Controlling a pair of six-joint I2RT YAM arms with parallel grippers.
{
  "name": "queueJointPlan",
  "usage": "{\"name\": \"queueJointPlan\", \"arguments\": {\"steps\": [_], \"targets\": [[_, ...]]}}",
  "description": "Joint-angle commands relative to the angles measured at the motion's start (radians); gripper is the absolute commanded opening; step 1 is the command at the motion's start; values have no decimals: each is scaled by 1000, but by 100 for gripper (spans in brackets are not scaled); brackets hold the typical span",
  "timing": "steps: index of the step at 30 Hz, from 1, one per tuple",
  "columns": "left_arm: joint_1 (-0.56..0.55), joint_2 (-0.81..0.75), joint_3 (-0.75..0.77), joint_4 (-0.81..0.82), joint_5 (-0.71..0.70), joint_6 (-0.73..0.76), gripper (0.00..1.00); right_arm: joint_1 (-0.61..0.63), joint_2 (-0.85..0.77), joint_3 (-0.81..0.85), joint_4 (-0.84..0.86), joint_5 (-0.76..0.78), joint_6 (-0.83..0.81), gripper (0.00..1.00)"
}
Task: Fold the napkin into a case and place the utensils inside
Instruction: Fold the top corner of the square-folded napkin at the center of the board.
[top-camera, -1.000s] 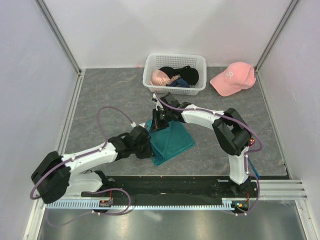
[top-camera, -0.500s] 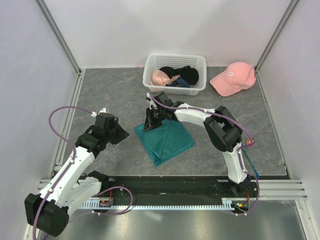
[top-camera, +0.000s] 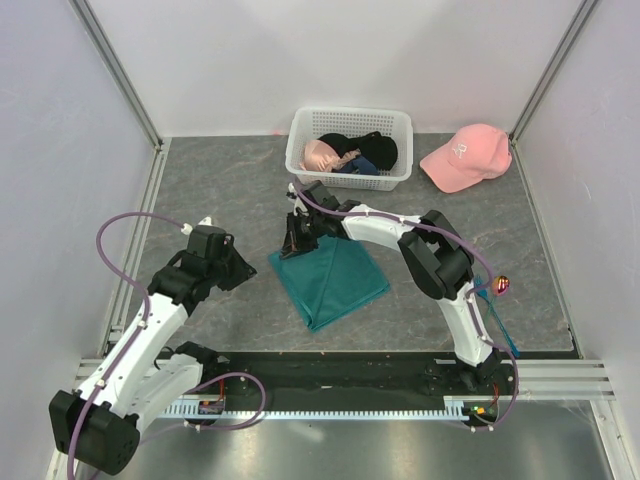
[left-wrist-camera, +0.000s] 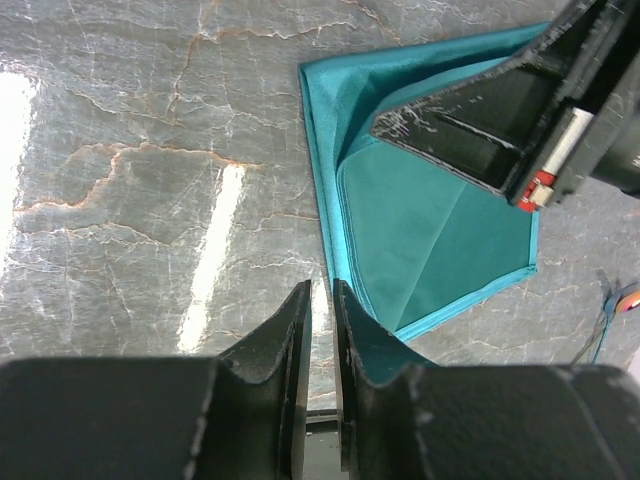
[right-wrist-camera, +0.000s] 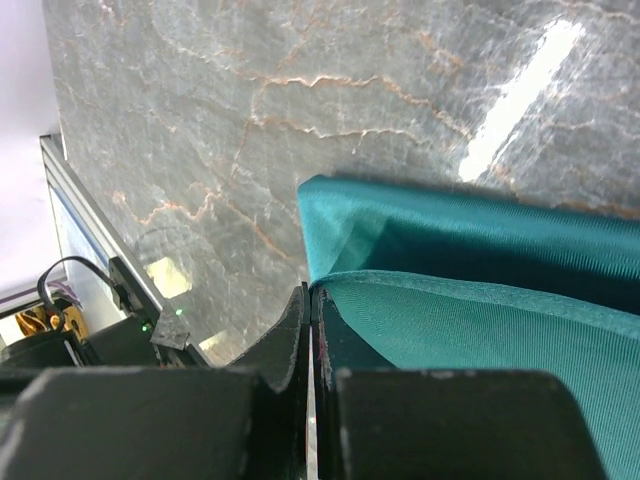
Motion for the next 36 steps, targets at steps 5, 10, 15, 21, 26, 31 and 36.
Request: {"name": "queueJointPlan", "arguments": {"steps": [5,10,15,21,26,31,36], "targets": [[8,-29,2,-5,34,36,21,5,46,66,11,14,11,4],[6,-36,-7,-3,41,31,21,3,54,76,2,34,6,7],[8,-37,-12,-2,50,31,21,3,64,90,-1,34,8,10],[8,-40,-7,6,56,36,21,3,74,93,-3,34,9,15],[8,-32,-1,12,70,40,21,3,77,104,-7,32,9,19],[8,-25,-9,34,93,40,21,3,75,122,-24,35,-1,31],[8,70,-19,133,177,49,21,-11,11,103,-76,74,-50,47]]}}
